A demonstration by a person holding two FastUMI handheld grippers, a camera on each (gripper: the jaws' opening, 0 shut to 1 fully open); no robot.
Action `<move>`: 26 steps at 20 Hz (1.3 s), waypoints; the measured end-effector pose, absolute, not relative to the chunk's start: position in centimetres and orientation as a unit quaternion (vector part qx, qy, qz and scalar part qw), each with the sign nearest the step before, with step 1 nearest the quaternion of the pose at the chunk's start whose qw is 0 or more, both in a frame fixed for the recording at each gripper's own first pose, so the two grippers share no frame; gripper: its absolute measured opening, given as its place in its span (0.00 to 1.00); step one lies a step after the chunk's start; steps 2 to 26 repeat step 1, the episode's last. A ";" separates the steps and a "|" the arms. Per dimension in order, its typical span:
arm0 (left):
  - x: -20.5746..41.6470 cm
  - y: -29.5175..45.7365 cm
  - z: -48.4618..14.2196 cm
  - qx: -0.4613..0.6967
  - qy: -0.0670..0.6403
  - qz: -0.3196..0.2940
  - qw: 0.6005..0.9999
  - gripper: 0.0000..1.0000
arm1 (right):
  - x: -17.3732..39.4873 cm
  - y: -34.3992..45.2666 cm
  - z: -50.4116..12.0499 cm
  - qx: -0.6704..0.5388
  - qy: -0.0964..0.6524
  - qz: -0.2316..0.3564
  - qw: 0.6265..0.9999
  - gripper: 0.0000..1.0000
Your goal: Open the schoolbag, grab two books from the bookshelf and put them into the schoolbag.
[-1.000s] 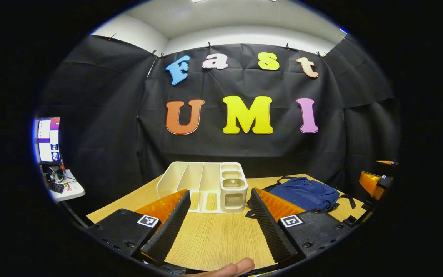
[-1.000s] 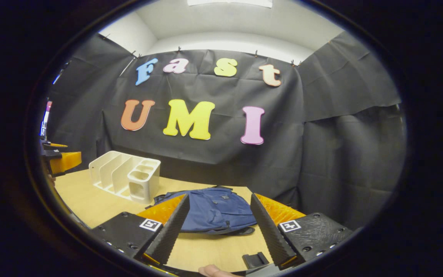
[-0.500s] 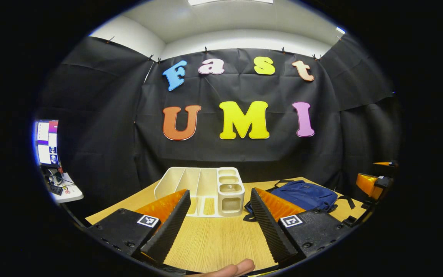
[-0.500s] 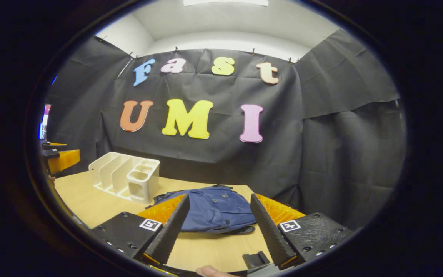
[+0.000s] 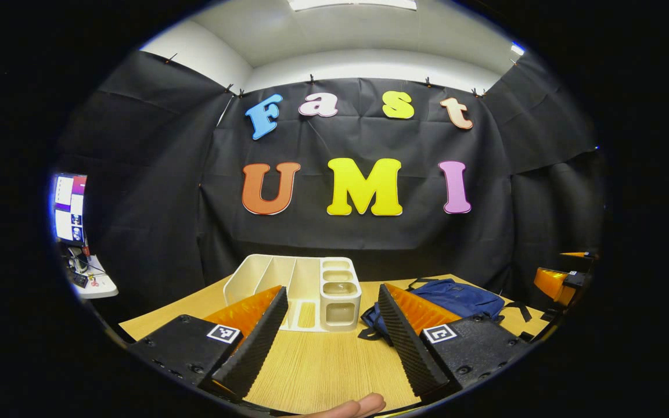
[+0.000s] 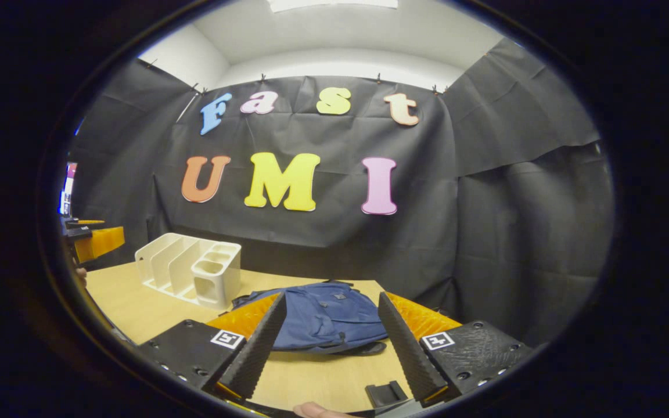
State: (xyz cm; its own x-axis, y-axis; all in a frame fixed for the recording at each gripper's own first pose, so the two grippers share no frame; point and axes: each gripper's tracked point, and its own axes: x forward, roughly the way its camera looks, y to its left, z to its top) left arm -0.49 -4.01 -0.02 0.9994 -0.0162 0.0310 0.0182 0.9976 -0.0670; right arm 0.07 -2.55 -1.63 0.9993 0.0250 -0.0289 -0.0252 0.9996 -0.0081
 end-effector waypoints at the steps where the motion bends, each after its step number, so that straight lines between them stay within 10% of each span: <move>1: -0.4 -4.0 -0.2 -0.033 -0.014 -0.006 0.999 0.98 | 0.2 -2.8 -1.7 -0.005 0.011 0.014 1.000 0.95; 26: -0.4 -4.0 -0.2 -0.033 -0.014 -0.006 0.999 0.98 | 0.2 -2.8 -1.7 -0.005 0.011 0.014 1.000 0.95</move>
